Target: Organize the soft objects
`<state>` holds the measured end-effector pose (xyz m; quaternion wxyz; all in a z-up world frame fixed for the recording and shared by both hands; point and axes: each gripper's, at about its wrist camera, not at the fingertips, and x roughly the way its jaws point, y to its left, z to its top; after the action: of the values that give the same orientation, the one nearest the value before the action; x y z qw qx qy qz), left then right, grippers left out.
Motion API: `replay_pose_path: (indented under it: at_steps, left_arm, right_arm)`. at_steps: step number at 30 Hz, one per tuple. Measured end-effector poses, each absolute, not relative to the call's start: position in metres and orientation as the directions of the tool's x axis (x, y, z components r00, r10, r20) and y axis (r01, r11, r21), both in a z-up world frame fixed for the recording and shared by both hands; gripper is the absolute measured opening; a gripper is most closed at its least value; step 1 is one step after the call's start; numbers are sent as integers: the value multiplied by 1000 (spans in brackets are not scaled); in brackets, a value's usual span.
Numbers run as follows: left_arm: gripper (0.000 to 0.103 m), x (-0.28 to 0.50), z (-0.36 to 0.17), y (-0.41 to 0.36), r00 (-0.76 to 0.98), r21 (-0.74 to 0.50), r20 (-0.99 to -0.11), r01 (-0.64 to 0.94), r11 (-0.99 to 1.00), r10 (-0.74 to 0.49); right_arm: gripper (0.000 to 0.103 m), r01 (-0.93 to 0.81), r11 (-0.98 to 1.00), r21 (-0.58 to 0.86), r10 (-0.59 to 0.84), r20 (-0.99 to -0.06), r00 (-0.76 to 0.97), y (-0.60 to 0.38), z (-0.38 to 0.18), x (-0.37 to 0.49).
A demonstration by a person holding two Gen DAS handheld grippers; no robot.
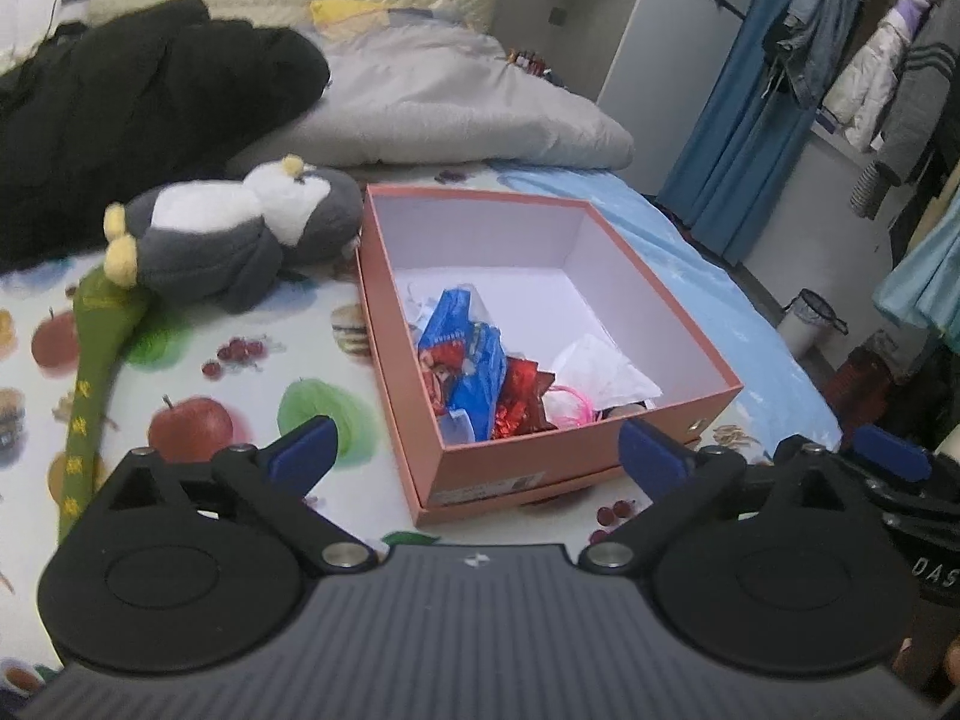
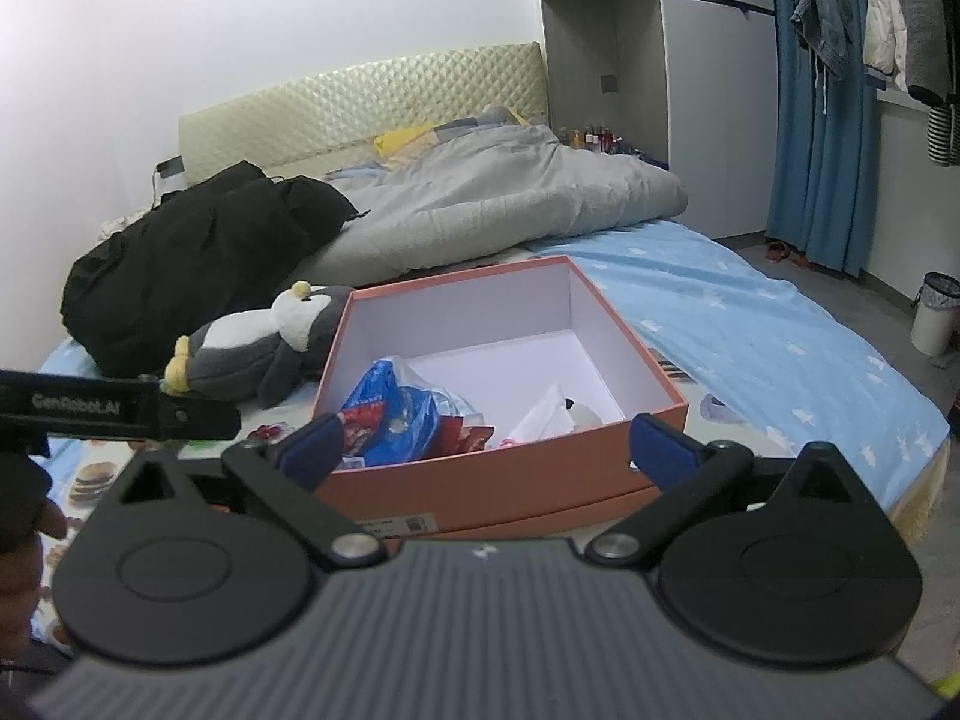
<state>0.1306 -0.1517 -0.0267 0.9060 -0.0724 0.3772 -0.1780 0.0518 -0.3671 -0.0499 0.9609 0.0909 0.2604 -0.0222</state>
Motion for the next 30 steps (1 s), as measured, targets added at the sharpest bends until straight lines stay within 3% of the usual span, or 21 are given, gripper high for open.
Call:
replay_pose_path:
  at_steps: [9, 30]
  left_arm:
    - [102, 119, -19, -149, 711, -202, -612, 284, 937, -347]
    - [103, 93, -20, -133, 714, -115, -649, 251, 961, -264]
  right_arm:
    - [103, 106, 982, 154, -13, -508, 861, -363, -49, 53]
    - [103, 125, 972, 197, 3, -546, 838, -348, -54, 46]
